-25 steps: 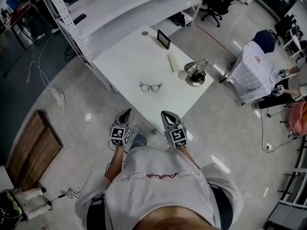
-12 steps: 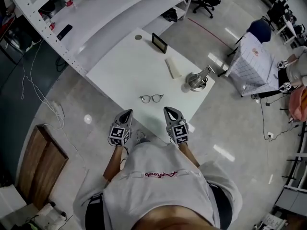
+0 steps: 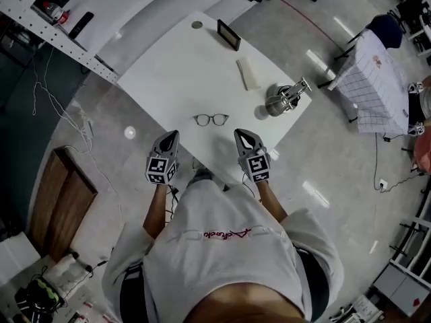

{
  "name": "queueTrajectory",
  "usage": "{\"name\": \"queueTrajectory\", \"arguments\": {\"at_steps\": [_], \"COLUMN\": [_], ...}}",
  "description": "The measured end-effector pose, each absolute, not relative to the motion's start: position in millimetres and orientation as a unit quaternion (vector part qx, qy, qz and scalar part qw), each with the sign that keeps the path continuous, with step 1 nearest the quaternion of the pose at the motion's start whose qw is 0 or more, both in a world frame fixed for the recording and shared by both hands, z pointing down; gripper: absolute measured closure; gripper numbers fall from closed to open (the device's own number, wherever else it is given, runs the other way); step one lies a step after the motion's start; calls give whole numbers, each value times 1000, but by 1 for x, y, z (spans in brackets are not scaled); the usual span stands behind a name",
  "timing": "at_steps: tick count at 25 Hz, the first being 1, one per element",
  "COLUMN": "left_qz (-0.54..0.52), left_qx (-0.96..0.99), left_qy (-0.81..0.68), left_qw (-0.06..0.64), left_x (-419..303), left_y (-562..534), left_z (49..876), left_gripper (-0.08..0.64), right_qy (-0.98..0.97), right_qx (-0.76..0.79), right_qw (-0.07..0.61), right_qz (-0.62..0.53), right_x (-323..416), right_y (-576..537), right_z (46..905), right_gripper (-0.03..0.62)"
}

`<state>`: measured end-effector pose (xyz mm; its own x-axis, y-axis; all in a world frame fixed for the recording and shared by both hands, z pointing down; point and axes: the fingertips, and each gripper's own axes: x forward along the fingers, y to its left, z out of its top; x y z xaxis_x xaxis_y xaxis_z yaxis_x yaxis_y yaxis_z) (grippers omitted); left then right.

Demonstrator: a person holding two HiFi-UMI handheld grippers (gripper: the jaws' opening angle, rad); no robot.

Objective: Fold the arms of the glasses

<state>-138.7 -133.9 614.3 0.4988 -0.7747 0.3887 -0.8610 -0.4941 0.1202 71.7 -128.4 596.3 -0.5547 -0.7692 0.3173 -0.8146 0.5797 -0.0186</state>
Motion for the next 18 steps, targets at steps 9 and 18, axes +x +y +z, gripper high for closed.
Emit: {"name": "queueTrajectory", "arguments": {"at_steps": [9,18], "left_qz": [162,178], "left_qx": [838,847], "left_qy": [-492,-467], "left_qw": [172,183], "left_x": [-132,-131], "left_y": [-131,-141], "left_z": [633,654], "left_gripper": [531,531], "right_qy": [-892,-877], "right_qx": [419,428], "right_qw": [138,156], "right_qz": [105,154], "right_x": [77,79], "right_y": [-145,-138], "right_z": [608,641], "right_gripper": [595,595]}}
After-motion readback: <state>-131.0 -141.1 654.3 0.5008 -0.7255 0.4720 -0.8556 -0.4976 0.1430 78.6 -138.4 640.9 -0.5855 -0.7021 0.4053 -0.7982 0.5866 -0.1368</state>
